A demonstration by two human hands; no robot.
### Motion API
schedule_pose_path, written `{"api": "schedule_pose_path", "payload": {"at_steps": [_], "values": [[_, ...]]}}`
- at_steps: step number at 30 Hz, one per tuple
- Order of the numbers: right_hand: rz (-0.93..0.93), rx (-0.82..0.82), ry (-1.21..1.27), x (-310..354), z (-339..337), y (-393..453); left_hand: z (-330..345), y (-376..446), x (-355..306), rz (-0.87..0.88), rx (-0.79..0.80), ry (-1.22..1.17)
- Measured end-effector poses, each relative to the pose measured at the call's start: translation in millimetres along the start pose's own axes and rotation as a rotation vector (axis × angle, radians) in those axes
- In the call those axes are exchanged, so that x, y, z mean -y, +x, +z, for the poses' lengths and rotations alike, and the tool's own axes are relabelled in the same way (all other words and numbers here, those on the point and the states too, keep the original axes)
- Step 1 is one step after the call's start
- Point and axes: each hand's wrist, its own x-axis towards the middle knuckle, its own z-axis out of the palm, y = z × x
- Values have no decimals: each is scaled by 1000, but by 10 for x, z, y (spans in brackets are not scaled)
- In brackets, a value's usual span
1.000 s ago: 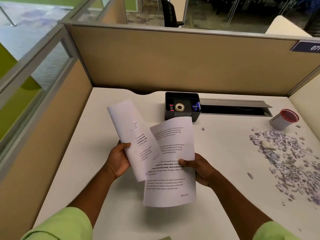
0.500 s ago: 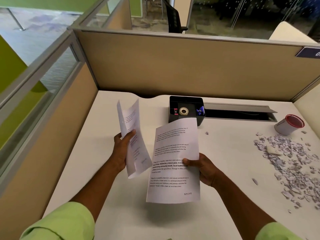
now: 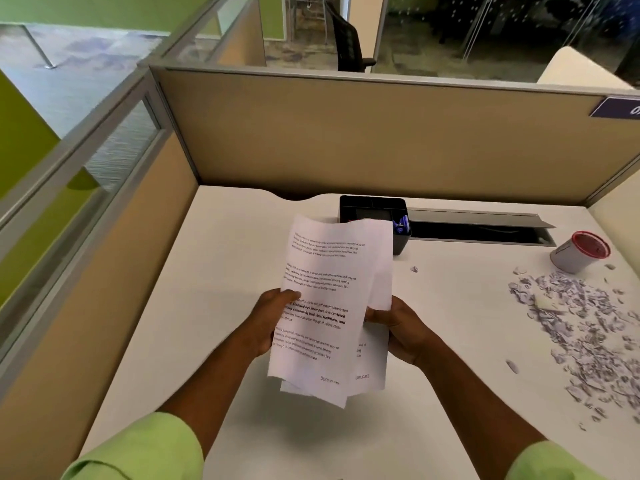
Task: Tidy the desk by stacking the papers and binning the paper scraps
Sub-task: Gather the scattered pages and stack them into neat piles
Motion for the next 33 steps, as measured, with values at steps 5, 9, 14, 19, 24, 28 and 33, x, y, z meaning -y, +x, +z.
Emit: {"api": "schedule_pose_path", "payload": {"at_steps": [5,9,14,19,24,28,33], "values": [[9,24,54,13,-38,-26,-65,-52,47,-116,240,-147],[15,-3,50,18,-110,-84,-44,24,100,73,91,-52],[3,-202,-60,-6,-58,-73,-66,94,117,278,-102,60],[-168,-346,-251,7,-30,-38,-46,37,83,353,-80,138],[-170,-339,-332,-99,-48,-23,-109,34,159,261,-21,269],[-224,-459,-545,-172,100,-19,83,-44,194,378,-156,452],[-419,-632,-448,-85,257,-87,252,-162,135,607,-217,344]]}}
